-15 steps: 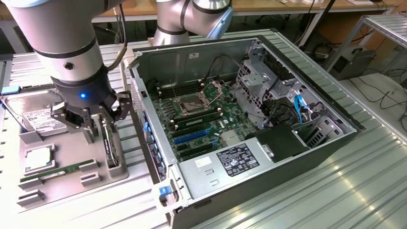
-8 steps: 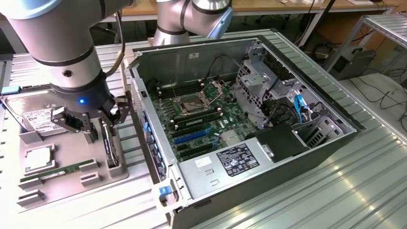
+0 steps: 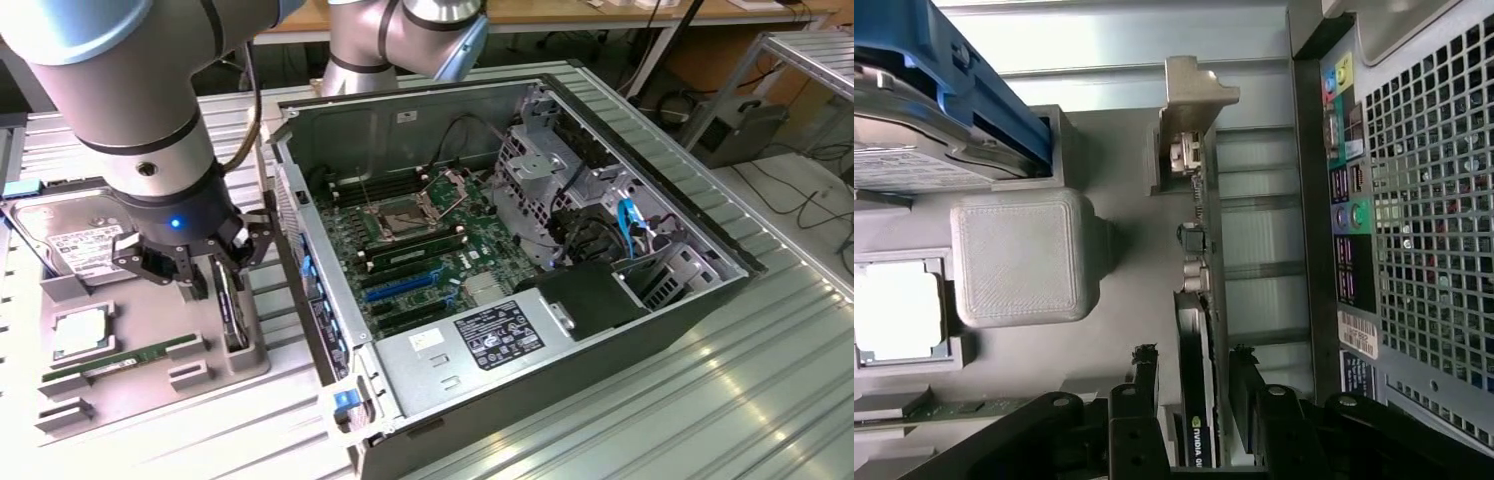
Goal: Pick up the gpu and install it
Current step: 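Pick up the gpu and move the gpu toward the slot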
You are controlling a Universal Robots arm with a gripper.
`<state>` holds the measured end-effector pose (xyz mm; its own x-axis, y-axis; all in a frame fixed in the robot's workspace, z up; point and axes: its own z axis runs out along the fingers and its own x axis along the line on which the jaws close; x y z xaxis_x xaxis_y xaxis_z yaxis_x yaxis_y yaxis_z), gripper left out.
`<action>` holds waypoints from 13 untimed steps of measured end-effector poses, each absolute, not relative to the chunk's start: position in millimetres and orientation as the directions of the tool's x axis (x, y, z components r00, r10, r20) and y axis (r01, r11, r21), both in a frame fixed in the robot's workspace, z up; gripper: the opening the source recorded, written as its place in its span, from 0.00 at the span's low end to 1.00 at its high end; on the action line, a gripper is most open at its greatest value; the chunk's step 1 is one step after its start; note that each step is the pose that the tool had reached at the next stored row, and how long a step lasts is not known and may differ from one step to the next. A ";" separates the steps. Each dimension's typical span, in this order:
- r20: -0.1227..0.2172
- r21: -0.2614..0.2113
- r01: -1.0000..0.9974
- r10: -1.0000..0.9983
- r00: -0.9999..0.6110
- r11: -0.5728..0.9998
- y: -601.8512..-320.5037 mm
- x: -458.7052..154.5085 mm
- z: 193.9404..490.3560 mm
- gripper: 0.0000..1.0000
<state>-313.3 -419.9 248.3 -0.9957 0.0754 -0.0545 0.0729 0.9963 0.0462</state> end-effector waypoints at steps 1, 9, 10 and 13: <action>-0.055 0.046 0.073 0.075 -0.996 0.996 -419.7 -313.3 247.5 0.42; -0.055 0.046 0.073 0.076 -0.996 0.996 -419.0 -313.5 246.5 0.42; -0.055 0.046 0.073 0.075 -0.996 0.996 -418.9 -313.5 246.3 0.42; -0.055 0.046 0.073 0.075 -0.996 0.996 -417.2 -313.6 245.4 0.42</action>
